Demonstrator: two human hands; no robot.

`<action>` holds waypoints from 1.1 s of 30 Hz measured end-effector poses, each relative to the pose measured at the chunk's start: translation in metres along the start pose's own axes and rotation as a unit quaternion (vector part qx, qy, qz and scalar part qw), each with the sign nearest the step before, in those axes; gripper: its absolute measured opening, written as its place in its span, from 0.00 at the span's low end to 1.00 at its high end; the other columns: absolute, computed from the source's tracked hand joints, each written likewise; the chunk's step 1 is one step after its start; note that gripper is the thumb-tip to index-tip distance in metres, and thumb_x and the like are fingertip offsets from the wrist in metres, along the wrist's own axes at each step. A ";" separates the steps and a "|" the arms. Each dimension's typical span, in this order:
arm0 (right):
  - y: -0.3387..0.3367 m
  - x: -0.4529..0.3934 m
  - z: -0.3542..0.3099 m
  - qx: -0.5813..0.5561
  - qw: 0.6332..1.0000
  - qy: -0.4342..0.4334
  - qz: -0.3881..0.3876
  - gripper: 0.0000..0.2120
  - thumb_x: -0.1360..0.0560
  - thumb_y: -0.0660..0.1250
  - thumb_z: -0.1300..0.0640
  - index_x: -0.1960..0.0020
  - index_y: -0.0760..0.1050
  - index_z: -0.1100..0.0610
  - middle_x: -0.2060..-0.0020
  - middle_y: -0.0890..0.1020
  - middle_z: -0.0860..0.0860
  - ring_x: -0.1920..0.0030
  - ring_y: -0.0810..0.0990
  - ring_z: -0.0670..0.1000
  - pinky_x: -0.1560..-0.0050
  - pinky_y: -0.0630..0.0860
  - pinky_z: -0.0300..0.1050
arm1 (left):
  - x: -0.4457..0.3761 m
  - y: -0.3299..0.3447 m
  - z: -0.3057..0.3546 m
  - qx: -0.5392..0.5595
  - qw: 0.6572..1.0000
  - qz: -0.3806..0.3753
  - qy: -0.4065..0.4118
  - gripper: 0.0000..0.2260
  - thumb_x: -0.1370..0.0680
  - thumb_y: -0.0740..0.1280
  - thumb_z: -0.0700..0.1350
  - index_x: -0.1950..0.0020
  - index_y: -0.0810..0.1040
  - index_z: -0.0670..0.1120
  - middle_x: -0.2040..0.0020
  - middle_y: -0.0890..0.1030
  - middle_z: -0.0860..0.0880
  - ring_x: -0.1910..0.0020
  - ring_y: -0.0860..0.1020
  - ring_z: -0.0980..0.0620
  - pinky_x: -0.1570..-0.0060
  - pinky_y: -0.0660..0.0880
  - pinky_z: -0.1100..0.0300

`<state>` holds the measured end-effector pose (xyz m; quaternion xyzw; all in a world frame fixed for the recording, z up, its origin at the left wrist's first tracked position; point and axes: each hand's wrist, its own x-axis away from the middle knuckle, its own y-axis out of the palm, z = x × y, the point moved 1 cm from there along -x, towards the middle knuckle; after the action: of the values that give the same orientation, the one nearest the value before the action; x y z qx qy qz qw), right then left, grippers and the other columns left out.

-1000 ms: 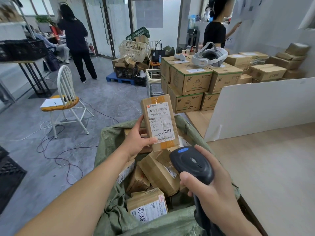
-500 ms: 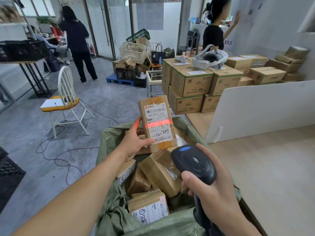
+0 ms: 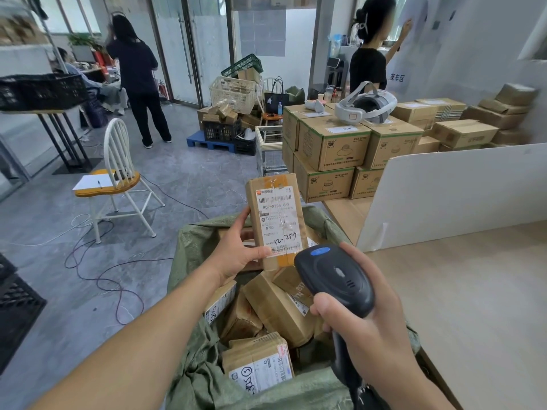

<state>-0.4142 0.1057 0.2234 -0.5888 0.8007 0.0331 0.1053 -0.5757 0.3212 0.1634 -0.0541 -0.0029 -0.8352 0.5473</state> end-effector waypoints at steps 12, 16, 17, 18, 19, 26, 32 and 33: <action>-0.004 -0.006 0.005 -0.004 1.000 -0.001 0.010 0.34 0.45 0.78 0.43 0.41 0.74 0.27 0.44 0.83 0.38 0.52 0.86 0.51 0.55 0.84 0.43 | -0.006 0.000 -0.005 -0.024 1.000 0.002 -0.003 0.47 0.28 0.75 0.31 0.21 0.57 0.64 0.39 0.79 0.45 0.45 0.83 0.46 0.58 0.84 0.50; -0.006 -0.009 0.009 0.002 1.000 0.001 0.007 0.36 0.43 0.79 0.45 0.37 0.74 0.29 0.44 0.85 0.45 0.54 0.86 0.50 0.54 0.84 0.44 | -0.012 -0.011 -0.013 -0.077 0.997 0.006 -0.010 0.48 0.29 0.77 0.34 0.21 0.55 0.65 0.37 0.79 0.48 0.43 0.83 0.46 0.54 0.84 0.46; -0.006 -0.009 0.010 0.000 1.000 0.002 0.009 0.36 0.42 0.79 0.44 0.36 0.74 0.30 0.44 0.85 0.46 0.53 0.87 0.51 0.54 0.84 0.47 | -0.013 -0.016 -0.015 -0.103 0.995 0.006 -0.014 0.49 0.29 0.78 0.35 0.21 0.55 0.65 0.36 0.79 0.48 0.42 0.82 0.46 0.53 0.84 0.44; -0.006 -0.010 0.013 -0.002 1.000 0.003 0.012 0.36 0.42 0.79 0.44 0.36 0.74 0.31 0.43 0.85 0.46 0.51 0.87 0.53 0.52 0.84 0.50 | -0.015 -0.022 -0.018 -0.128 0.992 0.001 -0.021 0.50 0.30 0.78 0.35 0.20 0.54 0.65 0.37 0.79 0.48 0.42 0.81 0.46 0.53 0.84 0.44; -0.006 -0.011 0.015 -0.004 1.000 0.006 0.014 0.36 0.41 0.79 0.44 0.35 0.74 0.31 0.43 0.85 0.46 0.50 0.87 0.54 0.51 0.84 0.52 | -0.014 -0.027 -0.021 -0.150 0.988 -0.006 -0.031 0.51 0.30 0.78 0.35 0.19 0.53 0.63 0.38 0.79 0.48 0.42 0.81 0.47 0.56 0.84 0.48; -0.001 -0.013 0.032 -0.028 0.998 0.048 0.017 0.36 0.43 0.78 0.44 0.36 0.75 0.33 0.49 0.87 0.55 0.57 0.86 0.50 0.55 0.81 0.44 | 0.003 -0.059 -0.073 -0.318 0.935 -0.059 -0.142 0.56 0.33 0.80 0.39 0.17 0.47 0.57 0.25 0.70 0.50 0.33 0.74 0.49 0.37 0.76 0.52; 0.000 -0.017 0.046 -0.012 0.998 0.066 0.011 0.37 0.43 0.78 0.44 0.34 0.76 0.38 0.50 0.86 0.55 0.59 0.84 0.50 0.54 0.79 0.48 | 0.021 -0.063 -0.108 -0.535 0.827 -0.077 -0.156 0.53 0.28 0.76 0.44 0.19 0.40 0.63 0.27 0.68 0.44 0.43 0.77 0.49 0.42 0.75 0.56; 0.000 -0.017 0.048 -0.011 0.998 0.068 0.008 0.35 0.42 0.77 0.44 0.35 0.76 0.37 0.50 0.86 0.55 0.59 0.84 0.49 0.54 0.79 0.47 | 0.021 -0.066 -0.111 -0.571 0.801 -0.084 -0.161 0.52 0.27 0.75 0.44 0.19 0.39 0.63 0.27 0.67 0.43 0.43 0.77 0.48 0.43 0.75 0.55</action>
<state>-0.4031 0.1299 0.1805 -0.5848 0.8100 0.0028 0.0441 -0.6543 0.3212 0.0586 -0.4897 0.3817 -0.7078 0.3371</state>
